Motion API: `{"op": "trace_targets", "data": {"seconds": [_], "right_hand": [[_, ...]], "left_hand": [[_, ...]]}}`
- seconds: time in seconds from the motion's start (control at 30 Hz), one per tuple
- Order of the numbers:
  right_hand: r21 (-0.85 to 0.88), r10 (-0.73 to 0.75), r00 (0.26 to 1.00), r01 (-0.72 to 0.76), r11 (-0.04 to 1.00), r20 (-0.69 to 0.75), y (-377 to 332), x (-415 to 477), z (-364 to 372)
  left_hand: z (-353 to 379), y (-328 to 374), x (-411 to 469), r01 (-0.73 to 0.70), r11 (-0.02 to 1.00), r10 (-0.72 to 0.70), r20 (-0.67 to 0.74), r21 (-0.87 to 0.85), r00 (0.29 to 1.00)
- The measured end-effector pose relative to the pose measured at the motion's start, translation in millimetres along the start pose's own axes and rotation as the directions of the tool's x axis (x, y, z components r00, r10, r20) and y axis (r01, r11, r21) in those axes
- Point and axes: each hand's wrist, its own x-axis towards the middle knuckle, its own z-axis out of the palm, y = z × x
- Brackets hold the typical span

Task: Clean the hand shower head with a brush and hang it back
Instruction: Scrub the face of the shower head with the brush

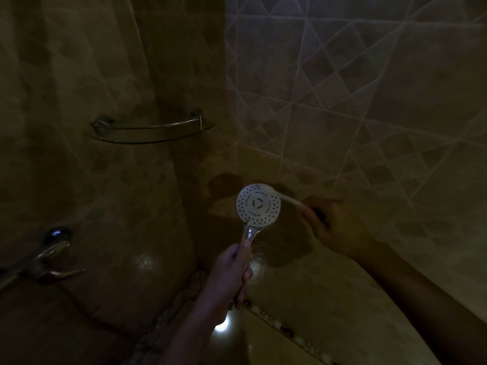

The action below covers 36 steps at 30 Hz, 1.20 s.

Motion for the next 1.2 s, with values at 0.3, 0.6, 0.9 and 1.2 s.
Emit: {"op": "trace_targets", "data": {"seconds": [0.3, 0.6, 0.9, 1.2], "right_hand": [[-0.034, 0.02, 0.999, -0.021, 0.999, -0.03, 0.0, 2.5, -7.9], [-0.079, 0.066, 0.996, -0.07, 0.994, -0.058, 6.6, 2.4, -5.7], [-0.156, 0.085, 0.992, -0.1, 0.983, -0.098, 11.4, -2.6, -6.6], [-0.115, 0.099, 0.99, -0.11, 0.987, -0.102, 9.2, -14.8, -9.8]], "left_hand": [[-0.6, 2.9, -4.9, 0.0, 1.0, 0.0, -0.006, -0.025, 1.0], [-1.9, 0.9, -4.8, -0.001, 0.997, 0.001, 0.0, -0.079, 1.0], [-1.6, -0.7, -2.5, 0.046, 0.994, -0.047, -0.007, -0.103, 0.999], [1.5, 2.8, -2.9, 0.065, 0.994, -0.064, 0.005, -0.087, 0.998]]}}
